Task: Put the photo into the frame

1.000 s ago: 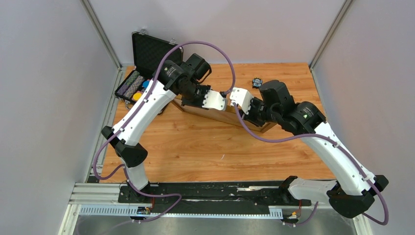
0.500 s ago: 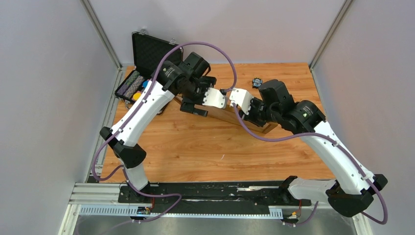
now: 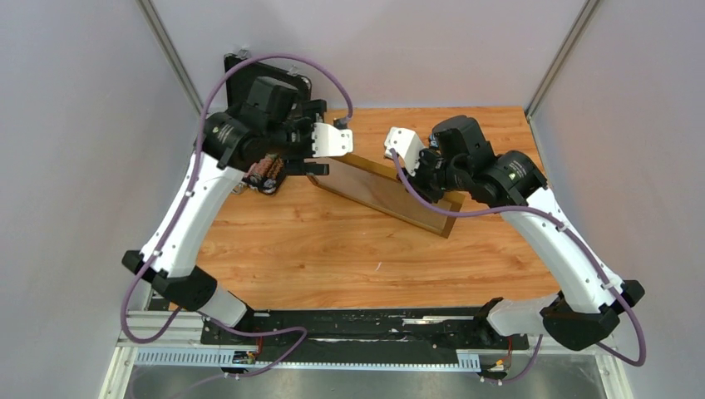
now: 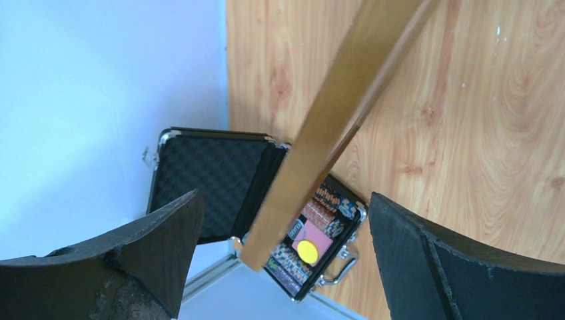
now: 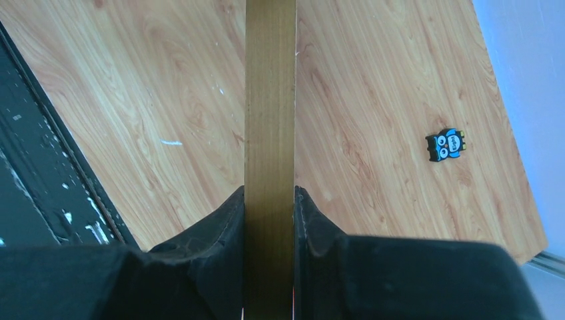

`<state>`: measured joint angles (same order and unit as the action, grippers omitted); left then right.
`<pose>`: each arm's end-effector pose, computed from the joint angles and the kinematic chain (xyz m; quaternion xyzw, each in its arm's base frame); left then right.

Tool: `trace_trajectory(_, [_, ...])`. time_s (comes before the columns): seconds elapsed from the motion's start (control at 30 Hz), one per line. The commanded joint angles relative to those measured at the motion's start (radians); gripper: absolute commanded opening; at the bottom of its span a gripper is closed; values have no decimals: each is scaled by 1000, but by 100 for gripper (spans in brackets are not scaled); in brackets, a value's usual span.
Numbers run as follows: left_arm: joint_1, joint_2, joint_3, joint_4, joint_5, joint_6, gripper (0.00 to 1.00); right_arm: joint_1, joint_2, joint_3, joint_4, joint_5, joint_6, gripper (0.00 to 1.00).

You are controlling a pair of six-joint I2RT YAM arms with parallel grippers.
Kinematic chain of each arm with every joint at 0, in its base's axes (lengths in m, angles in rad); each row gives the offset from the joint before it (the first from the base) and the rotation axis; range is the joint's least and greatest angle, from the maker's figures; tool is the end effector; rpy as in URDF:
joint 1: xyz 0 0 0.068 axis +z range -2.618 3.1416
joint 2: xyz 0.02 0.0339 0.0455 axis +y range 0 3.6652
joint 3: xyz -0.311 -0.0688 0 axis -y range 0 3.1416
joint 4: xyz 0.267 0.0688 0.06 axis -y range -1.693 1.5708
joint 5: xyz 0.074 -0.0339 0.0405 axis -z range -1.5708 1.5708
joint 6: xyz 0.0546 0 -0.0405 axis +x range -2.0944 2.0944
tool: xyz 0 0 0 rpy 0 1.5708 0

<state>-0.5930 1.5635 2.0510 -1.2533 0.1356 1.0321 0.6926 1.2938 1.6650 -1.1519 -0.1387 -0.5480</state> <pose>0.2595 -0.1838 0.5138 0.6847 0.6120 0.0243 0.3950 0.1899 0.1674 0.4753 -0.5569 0.7337 0.0915 0.3783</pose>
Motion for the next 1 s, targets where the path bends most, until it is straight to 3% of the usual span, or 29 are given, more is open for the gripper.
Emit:
trace_trajectory(0.0, [7, -144, -97, 183, 65, -97, 100, -26, 19, 124, 78, -44, 95, 0])
trace_trajectory(0.27, [15, -258, -200, 237, 92, -171, 100, -115, 91, 201, 75, -98, 208, 0])
trace_trajectory(0.5, [17, -304, -298, 270, 88, -184, 100, -266, 125, 218, 83, -211, 303, 0])
trace_trajectory(0.97, [18, -332, -428, 307, 107, -215, 100, -486, 60, 36, 207, -330, 473, 0])
